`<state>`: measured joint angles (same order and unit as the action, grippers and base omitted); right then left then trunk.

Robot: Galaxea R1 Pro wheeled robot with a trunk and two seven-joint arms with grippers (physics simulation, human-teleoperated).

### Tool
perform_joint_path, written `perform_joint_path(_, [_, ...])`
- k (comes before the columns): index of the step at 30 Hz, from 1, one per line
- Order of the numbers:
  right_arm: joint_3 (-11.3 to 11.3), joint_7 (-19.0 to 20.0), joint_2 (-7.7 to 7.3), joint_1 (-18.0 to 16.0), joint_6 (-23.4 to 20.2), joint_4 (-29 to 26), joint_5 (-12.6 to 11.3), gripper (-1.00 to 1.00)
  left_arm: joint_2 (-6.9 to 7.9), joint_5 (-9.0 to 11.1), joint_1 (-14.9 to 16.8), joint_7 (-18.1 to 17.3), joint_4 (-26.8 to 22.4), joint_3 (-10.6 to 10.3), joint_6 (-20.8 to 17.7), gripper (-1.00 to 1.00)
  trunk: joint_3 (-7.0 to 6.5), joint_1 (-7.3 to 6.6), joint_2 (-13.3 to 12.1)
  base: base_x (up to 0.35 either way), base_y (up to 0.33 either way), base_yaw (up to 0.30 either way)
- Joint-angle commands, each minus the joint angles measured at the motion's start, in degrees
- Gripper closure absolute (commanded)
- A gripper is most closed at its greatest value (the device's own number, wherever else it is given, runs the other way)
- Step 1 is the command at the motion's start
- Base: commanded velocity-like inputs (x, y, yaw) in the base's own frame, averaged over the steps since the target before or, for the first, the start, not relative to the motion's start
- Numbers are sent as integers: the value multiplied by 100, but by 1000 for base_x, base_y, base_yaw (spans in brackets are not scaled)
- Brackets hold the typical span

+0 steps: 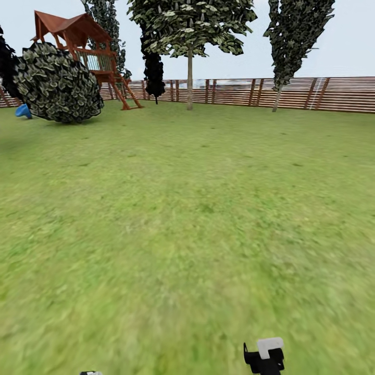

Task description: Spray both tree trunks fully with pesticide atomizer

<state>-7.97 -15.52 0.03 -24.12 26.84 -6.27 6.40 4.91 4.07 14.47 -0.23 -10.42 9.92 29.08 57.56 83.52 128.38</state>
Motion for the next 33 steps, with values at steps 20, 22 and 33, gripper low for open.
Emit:
perform_joint_path(20, [-26, -65, 14, -3, -12, 3, 50, -100, 1, 42, 3, 3, 5, -14, 18, 100, 5, 3, 2, 339, 0, 0])
perform_joint_path(22, [-28, -61, 19, -4, -12, 3, 47, -100, 1, 42, 3, 4, 5, -12, 17, 100, 5, 3, 2, 339, 0, 0])
perform_joint_path(33, [-28, -56, 24, -2, -12, 3, 37, -100, 1, 42, 3, 5, 5, -12, 18, 100, -1, 3, 2, 339, 0, -72])
